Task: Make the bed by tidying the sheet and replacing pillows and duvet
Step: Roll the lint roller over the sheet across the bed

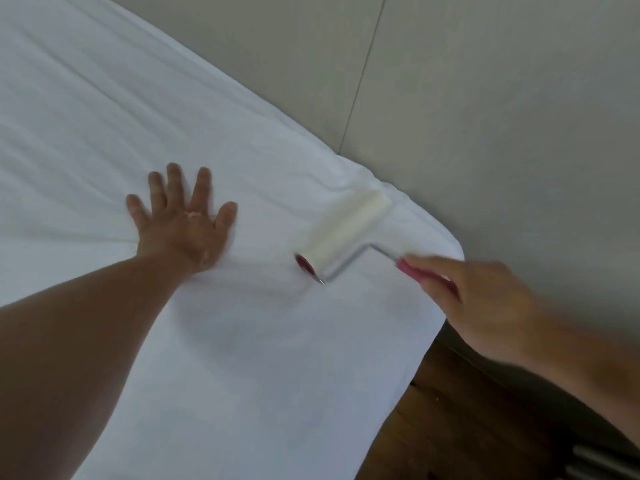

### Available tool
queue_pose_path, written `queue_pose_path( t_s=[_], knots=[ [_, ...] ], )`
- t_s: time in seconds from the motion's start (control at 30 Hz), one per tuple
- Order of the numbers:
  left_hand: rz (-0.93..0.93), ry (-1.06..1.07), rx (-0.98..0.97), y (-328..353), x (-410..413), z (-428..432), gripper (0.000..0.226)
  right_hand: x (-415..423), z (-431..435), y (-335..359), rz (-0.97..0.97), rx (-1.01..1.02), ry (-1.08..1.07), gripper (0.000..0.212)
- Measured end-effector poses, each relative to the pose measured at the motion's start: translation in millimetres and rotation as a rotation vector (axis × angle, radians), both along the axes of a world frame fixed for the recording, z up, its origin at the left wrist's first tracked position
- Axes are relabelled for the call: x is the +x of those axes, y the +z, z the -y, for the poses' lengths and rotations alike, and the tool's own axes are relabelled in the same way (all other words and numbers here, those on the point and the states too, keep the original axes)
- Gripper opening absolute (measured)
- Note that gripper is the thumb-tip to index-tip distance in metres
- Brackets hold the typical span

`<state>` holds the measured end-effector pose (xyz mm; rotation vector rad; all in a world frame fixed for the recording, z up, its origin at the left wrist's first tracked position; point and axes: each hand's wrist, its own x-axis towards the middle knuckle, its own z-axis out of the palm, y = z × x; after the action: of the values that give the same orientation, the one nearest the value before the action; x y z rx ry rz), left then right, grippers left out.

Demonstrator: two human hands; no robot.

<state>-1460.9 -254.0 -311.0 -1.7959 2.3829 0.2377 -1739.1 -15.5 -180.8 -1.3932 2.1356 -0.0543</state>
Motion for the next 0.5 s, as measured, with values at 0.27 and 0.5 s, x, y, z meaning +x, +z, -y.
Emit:
queue_pose_path(
  t_s=[0.27, 0.5],
  knots=[
    [0.022, -0.045, -0.027, -2, 12, 3, 0.081, -16, 6, -30, 0.024, -0.070, 0.066, 0.042],
    [0.033, -0.057, -0.012, 0, 13, 5, 0.082, -47, -133, -4, -0.051, 0.154, 0.006, 0.050]
  ],
)
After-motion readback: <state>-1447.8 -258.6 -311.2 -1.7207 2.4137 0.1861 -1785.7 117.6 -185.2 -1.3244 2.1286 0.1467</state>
